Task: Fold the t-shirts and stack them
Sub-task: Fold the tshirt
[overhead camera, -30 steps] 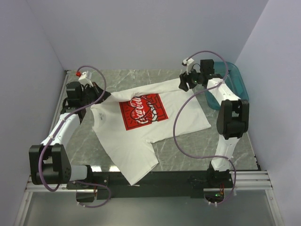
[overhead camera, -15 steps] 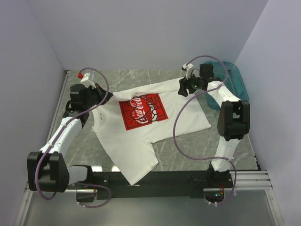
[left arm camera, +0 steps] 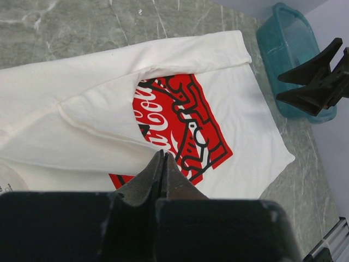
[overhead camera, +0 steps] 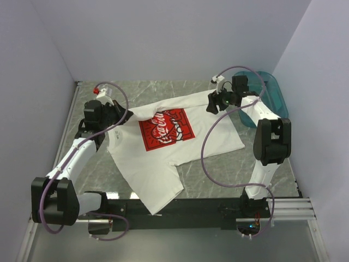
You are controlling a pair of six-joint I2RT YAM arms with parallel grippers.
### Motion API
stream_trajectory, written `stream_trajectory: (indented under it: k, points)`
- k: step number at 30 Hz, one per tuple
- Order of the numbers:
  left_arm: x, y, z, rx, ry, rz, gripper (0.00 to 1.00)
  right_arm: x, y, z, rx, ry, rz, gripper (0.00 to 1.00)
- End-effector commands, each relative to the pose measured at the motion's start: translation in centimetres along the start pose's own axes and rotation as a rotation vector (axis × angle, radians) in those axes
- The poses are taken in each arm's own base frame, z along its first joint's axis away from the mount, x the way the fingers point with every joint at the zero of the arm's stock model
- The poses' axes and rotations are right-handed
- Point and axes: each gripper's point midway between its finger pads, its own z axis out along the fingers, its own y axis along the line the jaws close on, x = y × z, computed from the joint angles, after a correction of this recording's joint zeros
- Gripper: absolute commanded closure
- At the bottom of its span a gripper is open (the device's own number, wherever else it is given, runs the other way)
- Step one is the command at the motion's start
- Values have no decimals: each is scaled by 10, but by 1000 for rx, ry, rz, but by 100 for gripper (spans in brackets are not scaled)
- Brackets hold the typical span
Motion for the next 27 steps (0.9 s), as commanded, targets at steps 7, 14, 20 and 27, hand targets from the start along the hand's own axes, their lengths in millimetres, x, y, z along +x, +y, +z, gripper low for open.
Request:
stream_trajectory:
  k: [7,14,20,27]
  points:
    - [-1,-7,-2,11,-6,2,99,-17,5,-16,8,-48,-29,29]
    - [17,-9,-7,24,70,-1,68,-13,8,-18,9,-43,-31,28]
    - [49,-32,-31,97,211,13,32,-7,12,-21,9,-33,-36,28]
    - [10,7,-40,-193,74,86,28,-11,24,-32,-19,-35,-27,27]
